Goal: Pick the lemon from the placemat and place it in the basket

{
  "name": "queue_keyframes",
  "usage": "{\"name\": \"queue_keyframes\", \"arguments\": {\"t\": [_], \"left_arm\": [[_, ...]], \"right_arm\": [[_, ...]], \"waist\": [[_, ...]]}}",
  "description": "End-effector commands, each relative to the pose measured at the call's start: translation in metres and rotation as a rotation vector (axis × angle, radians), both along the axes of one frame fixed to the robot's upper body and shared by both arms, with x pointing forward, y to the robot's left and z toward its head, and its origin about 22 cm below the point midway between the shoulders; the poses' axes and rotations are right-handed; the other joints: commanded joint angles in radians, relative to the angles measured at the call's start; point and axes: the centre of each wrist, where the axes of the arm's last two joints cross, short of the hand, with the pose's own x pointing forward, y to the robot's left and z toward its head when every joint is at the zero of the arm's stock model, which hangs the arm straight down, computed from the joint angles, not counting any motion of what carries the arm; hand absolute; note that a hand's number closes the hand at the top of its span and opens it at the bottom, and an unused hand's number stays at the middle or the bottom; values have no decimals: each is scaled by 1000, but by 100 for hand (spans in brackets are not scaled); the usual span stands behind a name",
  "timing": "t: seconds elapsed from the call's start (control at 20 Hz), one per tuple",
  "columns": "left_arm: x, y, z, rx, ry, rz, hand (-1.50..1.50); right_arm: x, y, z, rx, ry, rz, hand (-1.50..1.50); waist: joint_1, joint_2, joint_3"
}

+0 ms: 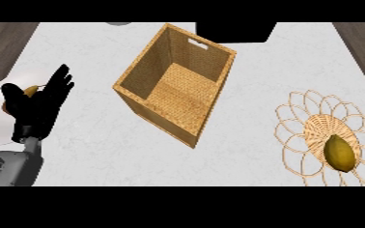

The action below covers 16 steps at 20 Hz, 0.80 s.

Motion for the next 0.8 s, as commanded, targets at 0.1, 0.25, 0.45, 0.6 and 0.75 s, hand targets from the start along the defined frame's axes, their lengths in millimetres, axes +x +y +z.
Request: {"name": "queue_keyframes", "arguments": {"t": [0.1,0.25,0.45,0.6,0.75], "left_arm": [[6,6,-1,3,-16,-18,0],[-4,-8,-2,0,-17,-14,0],[8,-8,1,7,-12,-36,0],[8,-10,7,-3,-16,-30,0],[-5,-11,-12,-14,-10,-20,0]], "right_arm": [[-16,5,-63,40,-43,-5,-150],[-14,7,-96,43,-80,-16,-150],[18,21,-123,60,-92,-21,-150],[20,27,-159,158,-122,-45,-150],[36,28,-173,188,-109,-47,-150]], "waist": [[5,3,0],[15,3,1],[21,5,0],[22,5,0],[23,5,0]]}}
